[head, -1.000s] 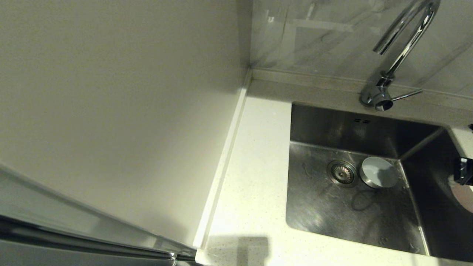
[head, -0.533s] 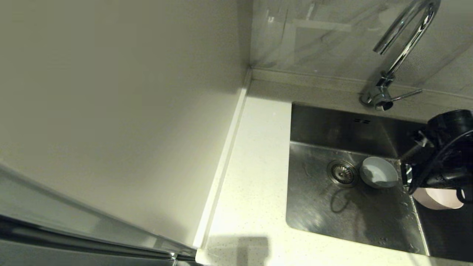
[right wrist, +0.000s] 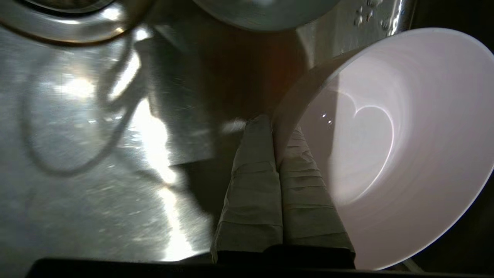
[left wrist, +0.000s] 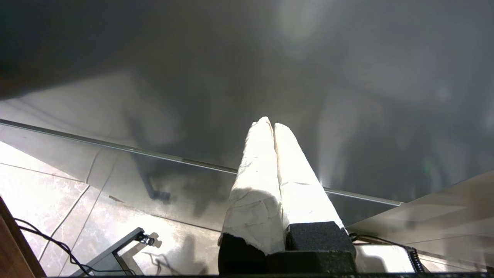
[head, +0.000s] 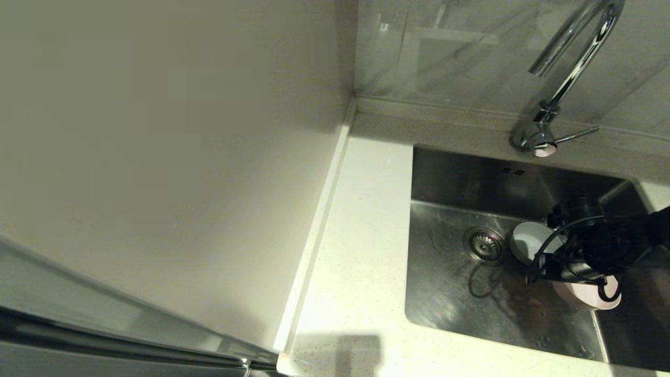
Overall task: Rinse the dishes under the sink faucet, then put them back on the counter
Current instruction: Put a bowl into the sink
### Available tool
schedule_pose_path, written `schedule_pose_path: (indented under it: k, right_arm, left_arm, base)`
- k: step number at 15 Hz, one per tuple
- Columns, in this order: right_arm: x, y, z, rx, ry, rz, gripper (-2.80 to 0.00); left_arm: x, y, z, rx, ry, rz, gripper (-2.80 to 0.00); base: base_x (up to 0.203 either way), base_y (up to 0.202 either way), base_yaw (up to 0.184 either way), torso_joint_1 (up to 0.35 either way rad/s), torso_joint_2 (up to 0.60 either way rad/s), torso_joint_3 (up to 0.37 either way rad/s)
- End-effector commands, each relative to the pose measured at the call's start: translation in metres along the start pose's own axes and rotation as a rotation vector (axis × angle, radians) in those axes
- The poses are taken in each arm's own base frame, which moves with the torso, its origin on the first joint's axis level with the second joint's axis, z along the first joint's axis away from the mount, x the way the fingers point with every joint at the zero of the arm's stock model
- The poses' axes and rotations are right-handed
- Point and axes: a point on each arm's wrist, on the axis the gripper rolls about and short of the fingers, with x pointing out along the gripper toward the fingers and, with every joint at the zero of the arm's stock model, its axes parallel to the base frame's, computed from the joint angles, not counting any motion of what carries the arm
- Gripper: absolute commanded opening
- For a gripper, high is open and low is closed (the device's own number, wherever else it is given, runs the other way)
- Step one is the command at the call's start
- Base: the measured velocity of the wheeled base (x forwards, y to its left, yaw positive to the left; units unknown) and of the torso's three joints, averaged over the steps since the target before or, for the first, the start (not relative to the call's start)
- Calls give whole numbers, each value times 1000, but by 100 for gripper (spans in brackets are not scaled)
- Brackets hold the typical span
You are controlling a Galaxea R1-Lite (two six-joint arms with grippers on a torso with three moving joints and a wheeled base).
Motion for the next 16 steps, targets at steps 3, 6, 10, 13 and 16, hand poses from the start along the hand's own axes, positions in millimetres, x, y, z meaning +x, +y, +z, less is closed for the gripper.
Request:
schedule_pose_path:
  k: [3, 6, 10, 13, 16]
  right_arm:
    - [42, 1, -17, -1, 69, -41, -280]
    - [56, 0, -19, 1, 89, -50, -280]
    - [62, -3, -17, 10, 87, -58, 0]
    - [63, -2, -15, 14, 80, -62, 0]
    - [37, -10, -2, 46, 20, -56, 0]
  left_arm:
    - [0, 0, 0, -1, -4, 0, -280]
    - [0, 0, 0, -1, -5, 0, -280]
    - [0, 0, 0, -1, -4, 0, -280]
    - [0, 0, 0, -1, -4, -1, -280]
    - [0, 0, 0, -1, -5, 0, -280]
  base:
    - [0, 0, 0, 0, 0, 0]
    - [0, 0, 0, 0, 0, 0]
    - [0, 0, 0, 0, 0, 0]
    - [0, 0, 0, 0, 0, 0]
    - [0, 0, 0, 0, 0, 0]
